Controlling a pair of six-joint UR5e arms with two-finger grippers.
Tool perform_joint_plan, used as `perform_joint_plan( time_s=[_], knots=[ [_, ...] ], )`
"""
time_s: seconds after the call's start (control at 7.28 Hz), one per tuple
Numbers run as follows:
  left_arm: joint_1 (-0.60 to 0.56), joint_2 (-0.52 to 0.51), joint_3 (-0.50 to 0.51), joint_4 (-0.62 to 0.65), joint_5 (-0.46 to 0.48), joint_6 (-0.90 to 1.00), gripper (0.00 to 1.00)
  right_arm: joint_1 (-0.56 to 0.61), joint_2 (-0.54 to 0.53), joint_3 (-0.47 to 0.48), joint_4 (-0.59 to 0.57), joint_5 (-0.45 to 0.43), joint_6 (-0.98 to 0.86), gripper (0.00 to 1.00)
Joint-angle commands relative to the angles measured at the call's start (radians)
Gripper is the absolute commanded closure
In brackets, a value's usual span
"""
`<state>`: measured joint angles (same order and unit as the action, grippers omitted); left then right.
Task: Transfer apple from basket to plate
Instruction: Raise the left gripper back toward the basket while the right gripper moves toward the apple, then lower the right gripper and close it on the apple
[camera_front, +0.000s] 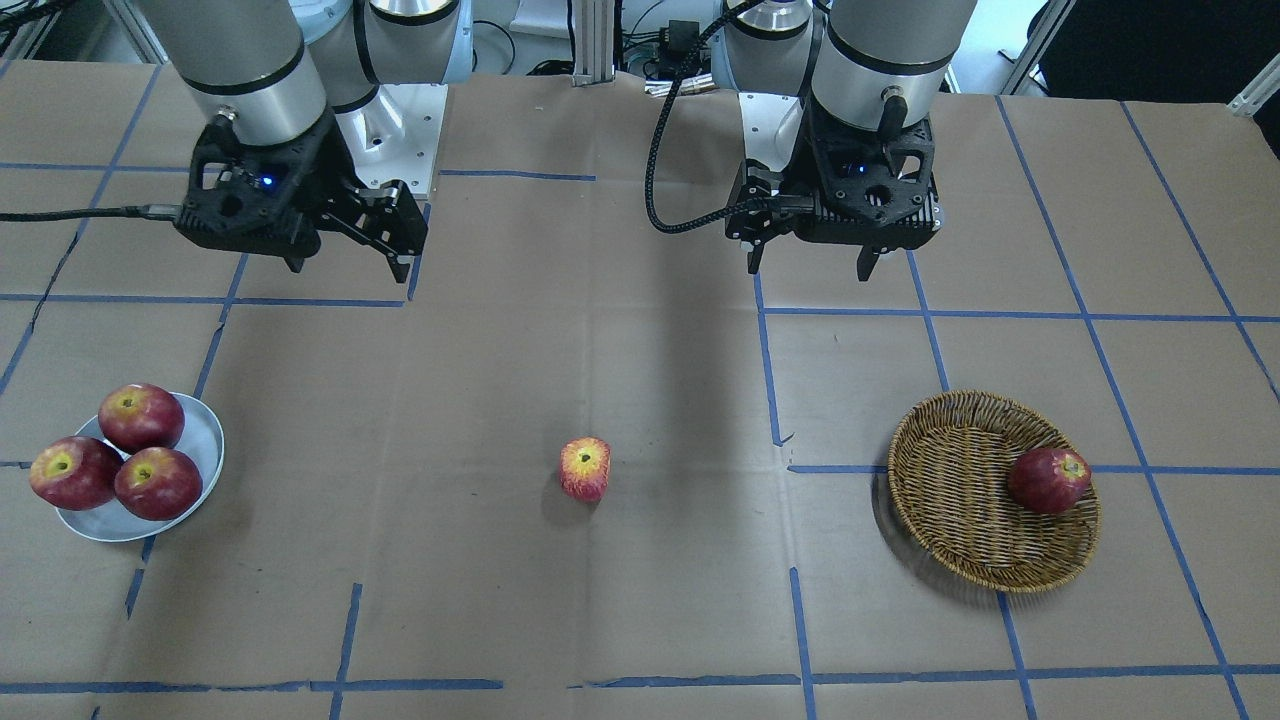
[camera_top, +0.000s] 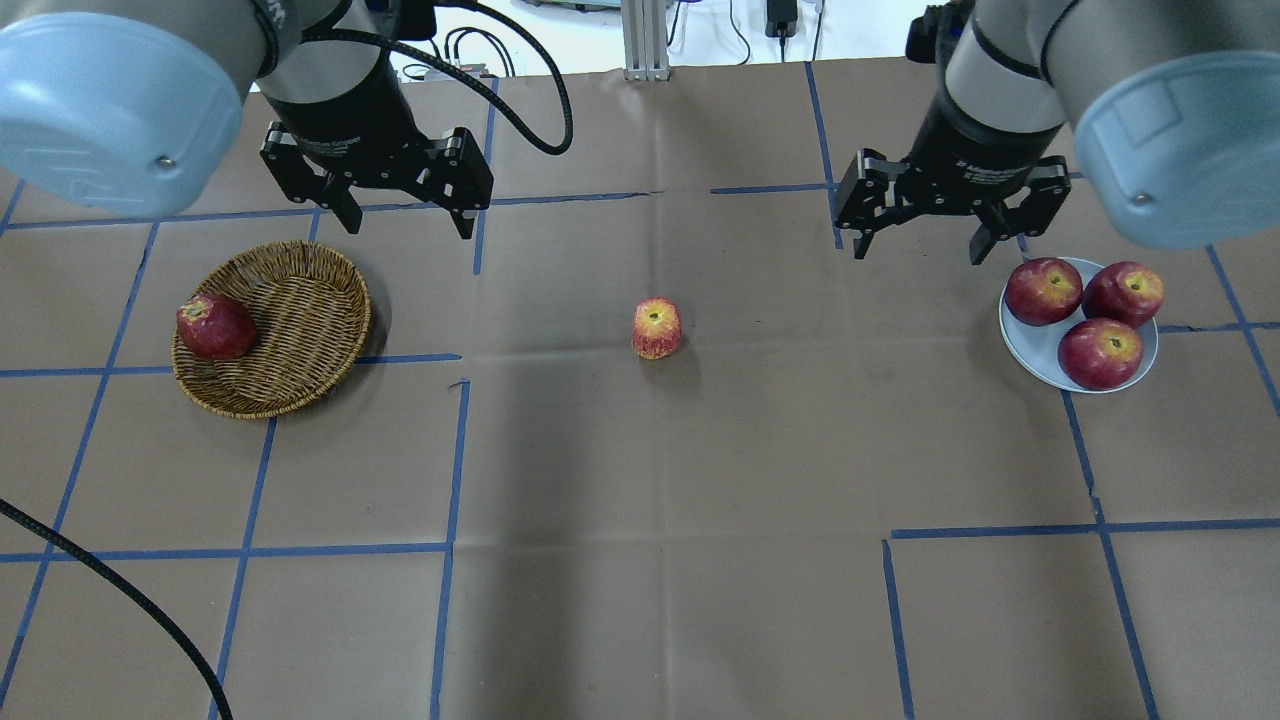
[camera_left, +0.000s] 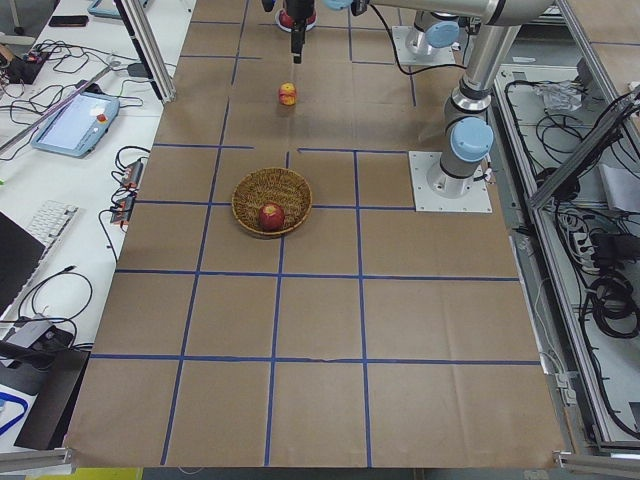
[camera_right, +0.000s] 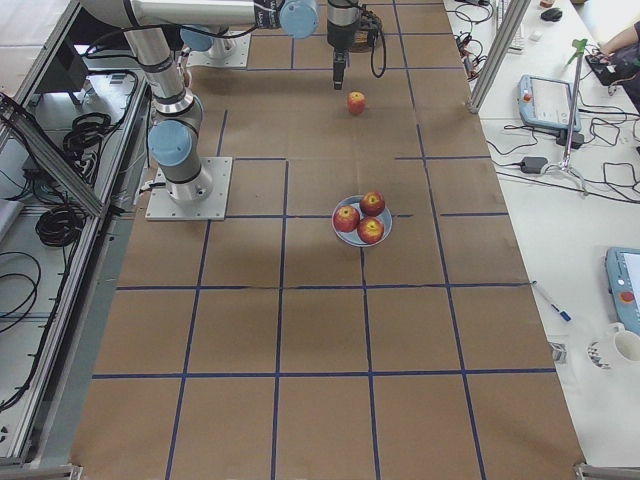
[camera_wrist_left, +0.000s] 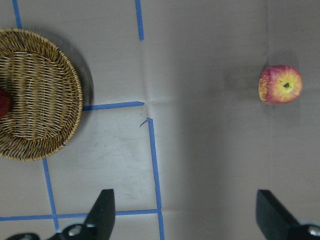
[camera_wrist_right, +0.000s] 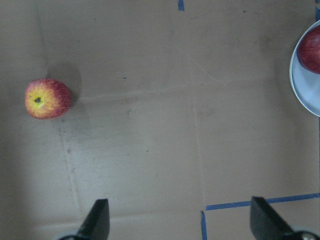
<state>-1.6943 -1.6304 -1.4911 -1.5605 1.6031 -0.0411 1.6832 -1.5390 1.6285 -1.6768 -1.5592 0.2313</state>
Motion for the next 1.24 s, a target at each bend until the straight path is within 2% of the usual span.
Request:
perform_joint_plan(
  time_s=[0.0,0.55,0.96,1.1],
  knots=[
    [0.004,0.009,-0.005,-0.006,0.012,0.006,0.01,0.128,0.103,-0.031,-0.081,-0.001,0.133,0.00],
    [0.001,-0.008,-0.029,-0.001,-0.003,0.000,0.01,0.262,0.331,-0.055,-0.344,-0.015,0.293,0.00],
    [0.001,0.004,-0.037,-0.001,0.006,0.003,0.01,0.285,0.436,-0.039,-0.434,-0.013,0.299,0.00],
    [0.002,0.006,-0.038,-0.001,0.006,0.006,0.01,0.283,0.474,-0.024,-0.505,-0.015,0.286,0.00]
  ],
)
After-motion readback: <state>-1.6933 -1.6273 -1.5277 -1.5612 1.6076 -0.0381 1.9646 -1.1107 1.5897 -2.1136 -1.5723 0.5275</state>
